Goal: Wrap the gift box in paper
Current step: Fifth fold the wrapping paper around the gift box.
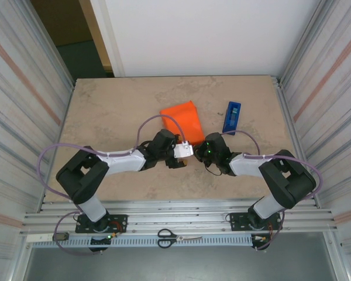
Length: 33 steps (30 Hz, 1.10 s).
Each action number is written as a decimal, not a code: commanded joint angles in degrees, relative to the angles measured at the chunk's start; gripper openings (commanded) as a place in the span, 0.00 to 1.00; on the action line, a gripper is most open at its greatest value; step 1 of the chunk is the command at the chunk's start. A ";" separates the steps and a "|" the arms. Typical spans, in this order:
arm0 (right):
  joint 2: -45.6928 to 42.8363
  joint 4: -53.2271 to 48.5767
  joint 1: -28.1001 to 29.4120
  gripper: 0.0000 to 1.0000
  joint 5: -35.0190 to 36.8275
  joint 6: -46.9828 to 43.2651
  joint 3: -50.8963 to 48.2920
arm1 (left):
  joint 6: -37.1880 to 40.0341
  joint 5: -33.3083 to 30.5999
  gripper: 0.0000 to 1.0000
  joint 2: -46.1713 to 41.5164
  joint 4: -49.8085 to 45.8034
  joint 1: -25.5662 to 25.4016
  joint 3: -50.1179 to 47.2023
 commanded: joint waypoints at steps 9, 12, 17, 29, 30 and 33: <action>-0.63 -0.16 -0.60 0.07 0.31 0.81 0.32 | -0.83 -7.13 0.64 4.25 2.34 -0.21 1.05; -1.43 -1.96 -0.62 0.08 0.74 0.39 0.24 | -1.33 -7.05 0.55 4.58 2.22 -0.21 1.32; -2.50 -3.74 -0.34 0.09 1.20 0.46 -0.94 | -1.85 -7.22 0.48 5.05 0.93 -0.21 1.94; 1.79 0.27 1.79 0.08 2.19 1.87 0.11 | -4.86 -5.28 0.44 6.58 -2.74 -0.12 4.02; 1.85 0.33 1.44 0.08 2.21 1.80 0.28 | -5.26 -4.88 0.43 6.63 -3.12 -0.12 4.17; 2.46 0.63 0.03 0.08 1.21 1.34 1.14 | -6.23 -3.95 0.42 6.93 -4.23 -0.12 4.65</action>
